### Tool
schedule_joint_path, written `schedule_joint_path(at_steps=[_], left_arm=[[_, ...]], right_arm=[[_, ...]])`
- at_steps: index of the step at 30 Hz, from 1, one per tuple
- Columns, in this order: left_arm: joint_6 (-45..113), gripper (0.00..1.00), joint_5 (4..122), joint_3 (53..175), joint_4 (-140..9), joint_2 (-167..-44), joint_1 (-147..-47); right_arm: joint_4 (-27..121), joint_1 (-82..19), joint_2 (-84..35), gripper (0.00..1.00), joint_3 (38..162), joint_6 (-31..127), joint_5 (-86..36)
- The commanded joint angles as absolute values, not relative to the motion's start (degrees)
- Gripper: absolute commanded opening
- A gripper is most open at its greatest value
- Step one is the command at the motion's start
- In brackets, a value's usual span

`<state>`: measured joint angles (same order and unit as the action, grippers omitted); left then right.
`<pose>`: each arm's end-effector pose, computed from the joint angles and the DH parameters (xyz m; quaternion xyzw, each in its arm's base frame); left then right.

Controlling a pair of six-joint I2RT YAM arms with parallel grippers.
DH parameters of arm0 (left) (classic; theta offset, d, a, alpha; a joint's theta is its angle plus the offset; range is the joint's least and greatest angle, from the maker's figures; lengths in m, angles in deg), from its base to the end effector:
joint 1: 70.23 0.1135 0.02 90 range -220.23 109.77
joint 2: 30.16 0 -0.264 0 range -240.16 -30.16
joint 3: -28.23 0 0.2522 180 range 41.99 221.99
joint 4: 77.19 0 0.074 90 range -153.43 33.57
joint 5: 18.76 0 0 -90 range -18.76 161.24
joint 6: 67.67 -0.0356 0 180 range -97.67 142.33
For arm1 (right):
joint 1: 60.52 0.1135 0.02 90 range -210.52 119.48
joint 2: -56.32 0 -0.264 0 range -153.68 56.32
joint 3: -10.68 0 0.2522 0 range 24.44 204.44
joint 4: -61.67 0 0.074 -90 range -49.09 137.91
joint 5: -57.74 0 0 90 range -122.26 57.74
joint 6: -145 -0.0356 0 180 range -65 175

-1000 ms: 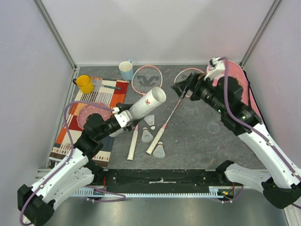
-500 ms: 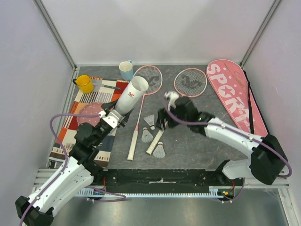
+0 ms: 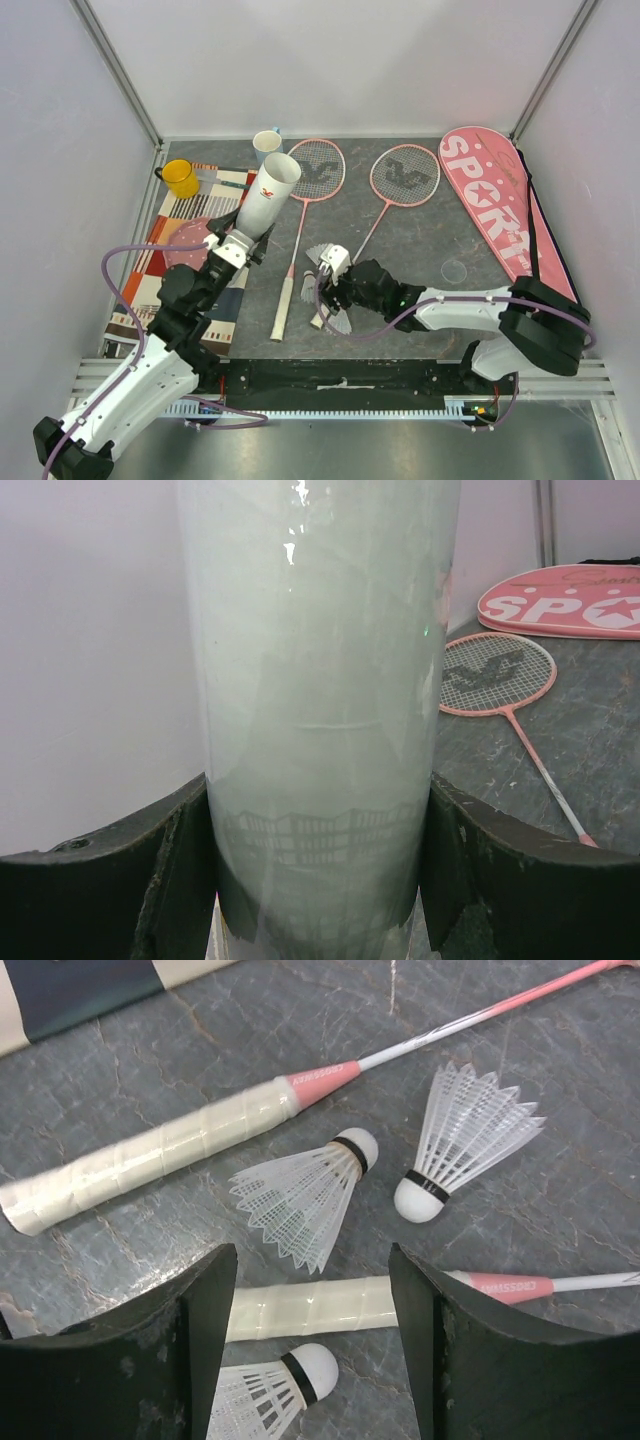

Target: Pack up the badminton gear

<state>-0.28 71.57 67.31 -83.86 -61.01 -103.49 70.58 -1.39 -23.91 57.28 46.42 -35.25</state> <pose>0.1246 -0.0815 0.3132 0.2835 0.5395 -0.0718 0.7896 0.1477 0.2434 0.1882 -0.3467 0.7672 0.2821 0.4600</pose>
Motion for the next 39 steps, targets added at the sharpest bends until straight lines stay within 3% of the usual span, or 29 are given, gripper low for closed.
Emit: schedule_joint_path(at_steps=[1, 11, 19, 21, 23, 27, 31, 34, 35, 39], left_arm=[[-2.37, 0.4, 72.47, 67.83, -89.18, -60.65, -103.54], [-2.54, 0.4, 71.59, 67.74, -88.92, -60.65, -103.54], [-2.54, 0.4, 71.59, 67.48, -88.92, -60.3, -103.54], [-2.45, 0.4, 71.59, 67.57, -88.83, -60.57, -103.54], [-2.54, 0.4, 71.5, 67.74, -88.48, -60.48, -103.54], [-2.1, 0.4, 69.57, 67.92, -88.22, -60.92, -103.54], [-2.28, 0.39, 63.34, 68.36, -86.38, -61.88, -103.54], [-3.59, 0.4, 54.82, 69.85, -82.08, -64.6, -103.54], [-3.51, 0.4, 53.15, 70.29, -80.41, -65.48, -103.54], [-3.51, 0.4, 47.95, 70.3, -80.13, -66.72, -103.54]], right_arm=[[78.92, 1.52, -27.79, 0.68, 58.98, 50.95, -42.08], [84.73, 5.48, -37.88, 0.57, 60.91, 54.65, -54.23], [82.73, 8.56, -36.42, 0.21, 62.41, 54.65, -60.21], [76.87, 8.47, -31.33, 0.0, 63.28, 52.38, -60.47], [74.19, 7.68, -23.98, 0.0, 63.29, 51.05, -60.22], [59.74, 1.28, -11.91, 0.0, 67.76, 45.35, -52.33], [42.32, -12.92, -4.69, 0.0, 78.45, 41.65, -38.53], [26.85, -25.21, -6.33, 0.0, 88.46, 40.33, -24.66], [18.63, -28.41, -7.74, 0.0, 91.38, 39.8, -15.05], [9.06, -40.2, -12.41, 0.0, 98.79, 33.13, 4.61]])
